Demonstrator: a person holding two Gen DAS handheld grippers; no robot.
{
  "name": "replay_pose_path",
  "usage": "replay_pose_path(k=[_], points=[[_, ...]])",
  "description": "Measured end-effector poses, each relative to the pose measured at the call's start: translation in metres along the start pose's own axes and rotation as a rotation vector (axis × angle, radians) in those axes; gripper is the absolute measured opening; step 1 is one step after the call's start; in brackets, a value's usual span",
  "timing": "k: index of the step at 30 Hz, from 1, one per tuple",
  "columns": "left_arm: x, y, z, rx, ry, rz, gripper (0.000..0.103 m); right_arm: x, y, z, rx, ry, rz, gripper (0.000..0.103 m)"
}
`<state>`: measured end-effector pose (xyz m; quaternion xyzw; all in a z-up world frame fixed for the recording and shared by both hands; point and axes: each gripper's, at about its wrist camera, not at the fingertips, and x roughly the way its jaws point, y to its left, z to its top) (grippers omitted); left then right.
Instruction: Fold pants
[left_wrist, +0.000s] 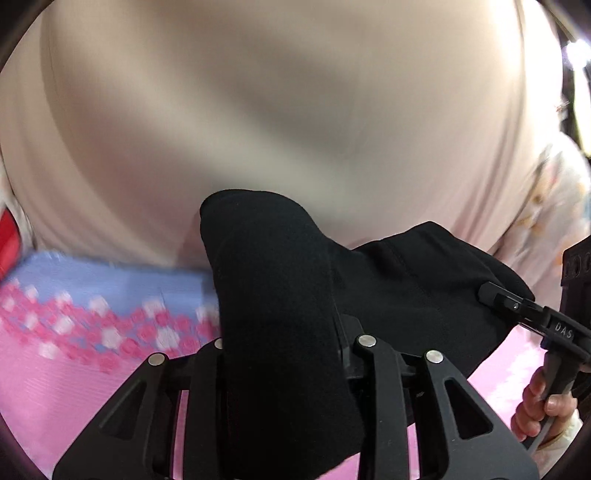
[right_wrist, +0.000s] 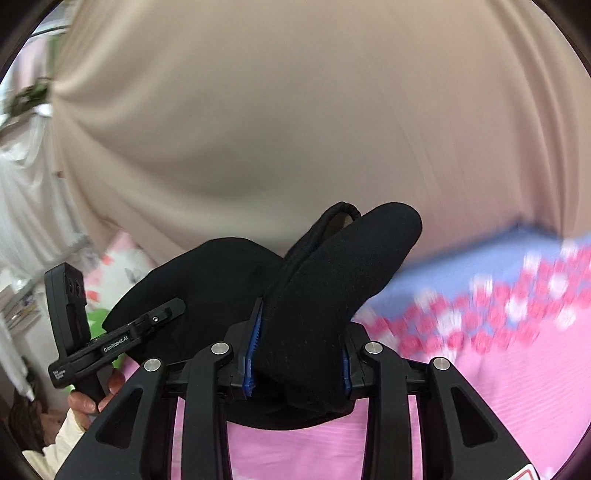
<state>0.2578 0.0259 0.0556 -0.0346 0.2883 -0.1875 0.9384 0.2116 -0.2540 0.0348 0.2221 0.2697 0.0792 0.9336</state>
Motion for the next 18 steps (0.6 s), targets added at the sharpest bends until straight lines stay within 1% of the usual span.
replay_pose_path(k=[2,3,4,5,6,7,8,9,10,11,12,13,14,15,16,17,18], points=[[0.045,0.016,-0.020,-0.046,0.100,0.006,0.029,0.049,-0.037,-0.022,0.063,0.121,-0.057,0.035],[0.071,0.027,-0.035,-0.079,0.196,0.014,0.030,0.073,-0.055,-0.035,0.099,0.213,-0.094,0.038],[0.086,0.035,-0.047,-0.102,0.251,0.029,0.040,0.087,-0.068,-0.048,0.126,0.285,-0.130,0.053],[0.085,0.041,-0.055,-0.119,0.241,0.026,0.048,0.088,-0.076,-0.054,0.150,0.302,-0.120,0.054],[0.077,0.046,-0.059,-0.119,0.221,0.005,0.050,0.083,-0.083,-0.055,0.192,0.299,-0.077,0.054],[0.068,0.048,-0.060,-0.101,0.235,0.024,0.053,0.069,-0.087,-0.050,0.211,0.288,-0.095,0.055],[0.059,0.050,-0.059,-0.095,0.239,0.046,0.056,0.051,-0.084,-0.041,0.176,0.252,-0.181,0.057],[0.044,0.052,-0.057,-0.087,0.225,0.077,0.056,0.035,-0.077,-0.033,0.120,0.205,-0.252,0.057],[0.029,0.052,-0.054,-0.071,0.204,0.119,0.059,0.022,-0.068,-0.025,0.067,0.173,-0.259,0.051],[0.020,0.050,-0.051,-0.061,0.190,0.144,0.060,0.017,-0.062,-0.020,0.048,0.167,-0.239,0.045],[0.010,0.048,-0.046,-0.053,0.171,0.172,0.060,0.015,-0.053,-0.014,0.036,0.166,-0.205,0.029],[0.005,0.046,-0.040,-0.059,0.158,0.189,0.060,0.018,-0.042,-0.008,0.025,0.172,-0.185,0.024],[-0.001,0.040,-0.035,-0.074,0.144,0.185,0.061,0.026,-0.032,-0.005,0.008,0.183,-0.166,0.024],[-0.004,0.036,-0.035,-0.083,0.145,0.178,0.063,0.033,-0.023,-0.007,-0.015,0.193,-0.147,0.021],[-0.003,0.032,-0.033,-0.090,0.155,0.178,0.069,0.049,-0.013,-0.012,-0.056,0.215,-0.141,0.020],[0.001,0.029,-0.031,-0.090,0.173,0.206,0.073,0.070,-0.009,-0.020,-0.092,0.260,-0.153,0.020],[0.005,0.022,-0.031,-0.078,0.192,0.234,0.074,0.085,-0.011,-0.027,-0.106,0.302,-0.172,0.018]])
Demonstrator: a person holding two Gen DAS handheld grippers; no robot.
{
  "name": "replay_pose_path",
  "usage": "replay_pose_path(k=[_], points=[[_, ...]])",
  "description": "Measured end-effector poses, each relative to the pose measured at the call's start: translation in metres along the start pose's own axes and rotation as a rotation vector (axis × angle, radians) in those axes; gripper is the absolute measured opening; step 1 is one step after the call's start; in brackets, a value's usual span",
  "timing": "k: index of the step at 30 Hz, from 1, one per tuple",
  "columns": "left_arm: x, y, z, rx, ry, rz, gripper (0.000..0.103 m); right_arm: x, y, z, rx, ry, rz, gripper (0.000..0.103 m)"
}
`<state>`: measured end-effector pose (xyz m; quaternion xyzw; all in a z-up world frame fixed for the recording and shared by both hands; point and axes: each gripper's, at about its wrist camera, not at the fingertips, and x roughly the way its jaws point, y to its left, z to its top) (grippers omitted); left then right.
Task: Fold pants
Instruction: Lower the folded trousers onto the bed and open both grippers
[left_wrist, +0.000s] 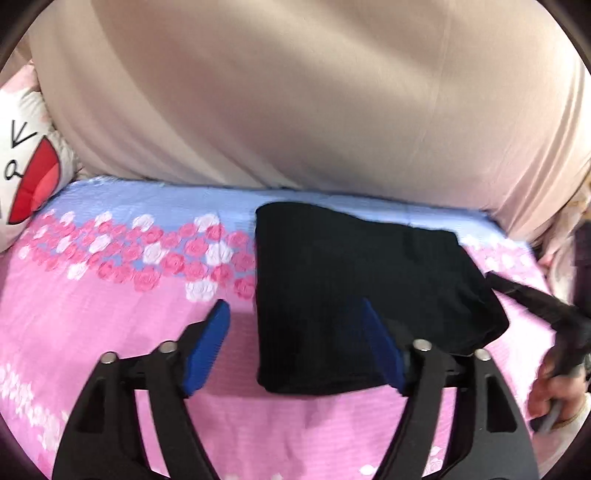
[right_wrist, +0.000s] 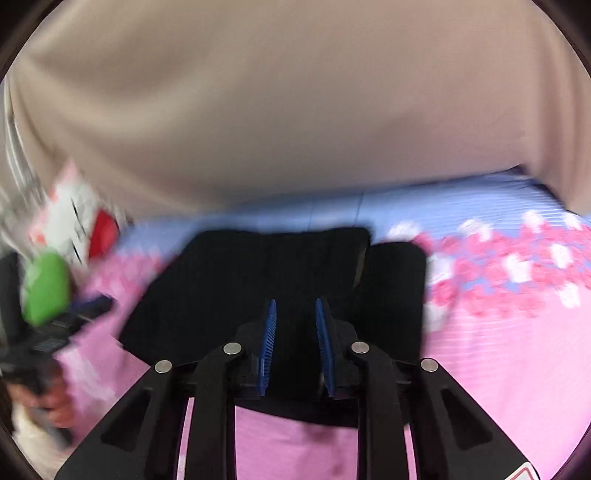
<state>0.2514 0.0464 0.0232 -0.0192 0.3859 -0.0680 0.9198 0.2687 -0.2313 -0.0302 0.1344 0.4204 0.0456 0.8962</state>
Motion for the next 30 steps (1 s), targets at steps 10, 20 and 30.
replay_pose_path(k=[10,20,30], points=[[0.004,0.001,-0.028,0.038,0.080,0.083,0.082,-0.012,-0.024,-0.023,0.124,0.099,0.006,0.051],[0.000,-0.008,-0.032,0.022,0.106,0.037,0.083,-0.015,-0.019,-0.003,0.137,0.034,0.103,0.015],[0.018,-0.042,-0.047,0.087,0.143,0.039,0.084,-0.029,-0.067,-0.031,0.156,0.022,-0.083,0.027]])
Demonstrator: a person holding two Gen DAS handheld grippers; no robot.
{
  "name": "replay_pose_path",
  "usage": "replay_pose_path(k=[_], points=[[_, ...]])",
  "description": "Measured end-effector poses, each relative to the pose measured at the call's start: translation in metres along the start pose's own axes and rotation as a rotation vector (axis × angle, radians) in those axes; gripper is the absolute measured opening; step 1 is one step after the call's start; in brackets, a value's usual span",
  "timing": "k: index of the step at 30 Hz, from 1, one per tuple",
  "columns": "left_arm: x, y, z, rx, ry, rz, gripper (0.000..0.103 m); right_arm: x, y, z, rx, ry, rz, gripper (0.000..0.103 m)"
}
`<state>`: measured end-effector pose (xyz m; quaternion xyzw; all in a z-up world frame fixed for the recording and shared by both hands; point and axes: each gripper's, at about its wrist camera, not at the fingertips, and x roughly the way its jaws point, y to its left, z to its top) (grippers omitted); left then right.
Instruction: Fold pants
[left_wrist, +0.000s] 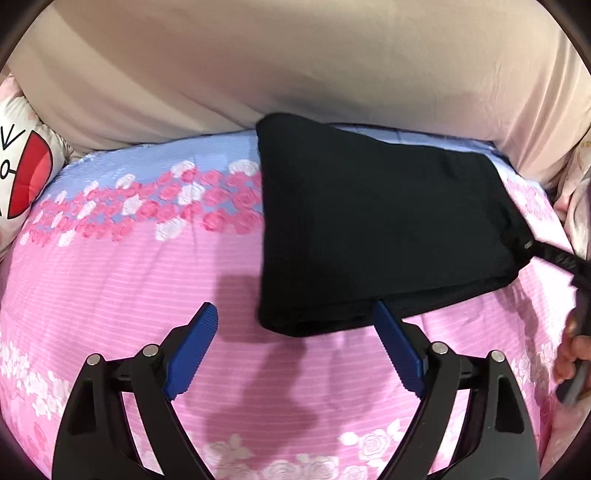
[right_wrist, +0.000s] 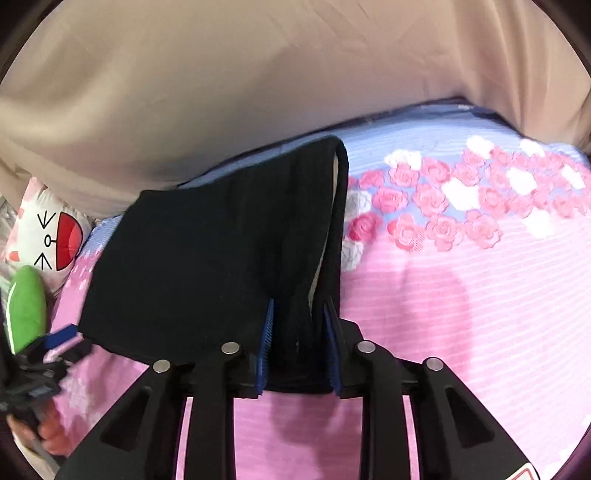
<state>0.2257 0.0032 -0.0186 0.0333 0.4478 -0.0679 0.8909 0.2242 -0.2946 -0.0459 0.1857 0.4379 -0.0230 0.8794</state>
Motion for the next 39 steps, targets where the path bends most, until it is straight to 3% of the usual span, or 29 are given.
replay_pose_path(k=[5,8,10,11,13,15,17,23,30,36,39], points=[[-0.012,-0.007,-0.003,0.013,-0.029,0.027,0.084,-0.062,0.020,-0.001,-0.055,-0.145,-0.010,0.027],[-0.017,-0.010,-0.004,0.015,-0.034,0.036,0.084,-0.043,0.030,-0.003,-0.094,-0.082,0.011,0.023],[-0.020,-0.011,-0.006,0.019,-0.038,0.053,0.084,-0.004,0.023,-0.008,-0.093,0.015,-0.063,0.013],[-0.023,-0.012,-0.008,0.025,-0.042,0.074,0.084,-0.001,0.019,-0.011,-0.082,-0.001,-0.066,0.012],[-0.028,-0.012,-0.012,0.035,-0.057,0.093,0.084,-0.021,0.019,-0.012,-0.027,-0.018,-0.039,0.017],[-0.033,-0.011,-0.017,0.039,-0.059,0.109,0.084,-0.057,0.031,-0.021,-0.028,-0.097,-0.054,0.021],[-0.038,-0.008,-0.023,0.025,-0.065,0.103,0.084,-0.079,0.045,-0.036,-0.056,-0.146,-0.088,0.022],[-0.049,-0.006,-0.045,0.010,-0.072,0.108,0.085,-0.117,0.066,-0.103,-0.061,-0.222,-0.163,0.038],[-0.063,-0.008,-0.079,-0.005,-0.117,0.086,0.090,-0.121,0.076,-0.152,-0.058,-0.256,-0.198,0.044],[-0.053,-0.005,-0.104,-0.027,-0.166,0.155,0.090,-0.112,0.083,-0.167,-0.092,-0.239,-0.241,0.047],[-0.052,-0.003,-0.105,-0.038,-0.170,0.132,0.090,-0.110,0.085,-0.169,-0.098,-0.238,-0.256,0.050]])
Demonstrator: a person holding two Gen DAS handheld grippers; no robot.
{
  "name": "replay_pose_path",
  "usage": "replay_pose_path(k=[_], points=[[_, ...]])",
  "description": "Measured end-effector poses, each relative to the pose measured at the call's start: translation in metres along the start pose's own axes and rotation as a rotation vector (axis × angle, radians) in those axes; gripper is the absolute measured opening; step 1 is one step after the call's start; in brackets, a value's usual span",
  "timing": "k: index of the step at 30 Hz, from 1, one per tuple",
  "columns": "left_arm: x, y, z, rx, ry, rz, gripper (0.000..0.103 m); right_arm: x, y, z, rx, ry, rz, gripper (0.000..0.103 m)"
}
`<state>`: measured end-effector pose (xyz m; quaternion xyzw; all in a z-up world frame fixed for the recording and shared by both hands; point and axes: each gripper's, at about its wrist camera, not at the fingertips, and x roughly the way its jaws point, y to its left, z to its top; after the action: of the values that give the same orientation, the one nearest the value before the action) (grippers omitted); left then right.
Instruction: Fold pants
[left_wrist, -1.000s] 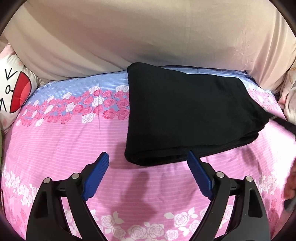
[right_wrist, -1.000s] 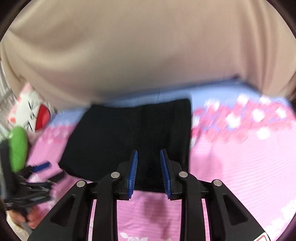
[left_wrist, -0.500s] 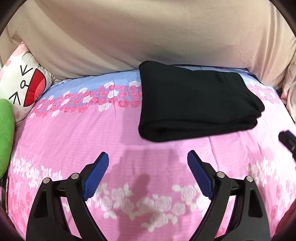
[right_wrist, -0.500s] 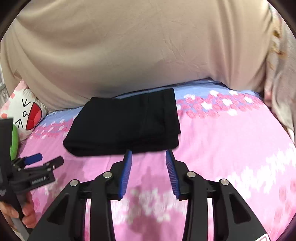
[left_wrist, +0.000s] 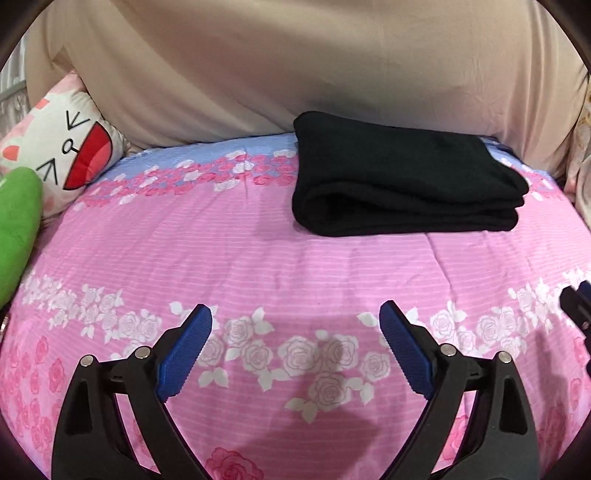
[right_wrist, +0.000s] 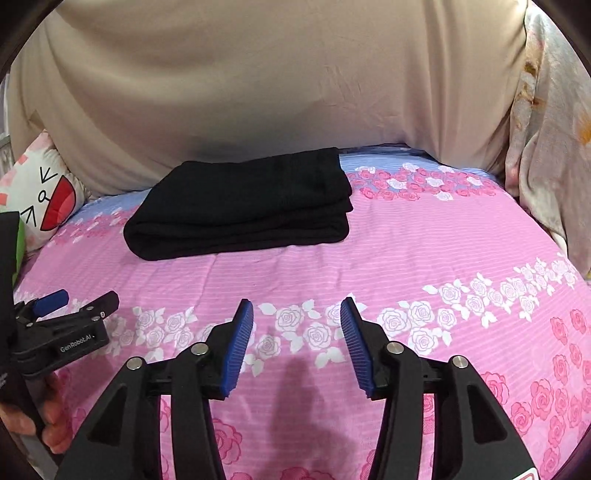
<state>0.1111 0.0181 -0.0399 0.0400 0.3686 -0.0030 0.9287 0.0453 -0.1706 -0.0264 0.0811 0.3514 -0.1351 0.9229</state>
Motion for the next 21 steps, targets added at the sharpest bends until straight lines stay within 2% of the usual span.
replay_pose_path(k=[6,21], points=[[0.0021,0.0037,-0.0003,-0.020,0.000,-0.038,0.090,0.0031,-0.0005,0.0001,-0.005,0.011,-0.013,0.052],[-0.0020,0.0033,-0.0016,-0.019,-0.024,-0.049,0.090,0.0028,0.0032,-0.0005,-0.022,0.006,-0.068,0.060]])
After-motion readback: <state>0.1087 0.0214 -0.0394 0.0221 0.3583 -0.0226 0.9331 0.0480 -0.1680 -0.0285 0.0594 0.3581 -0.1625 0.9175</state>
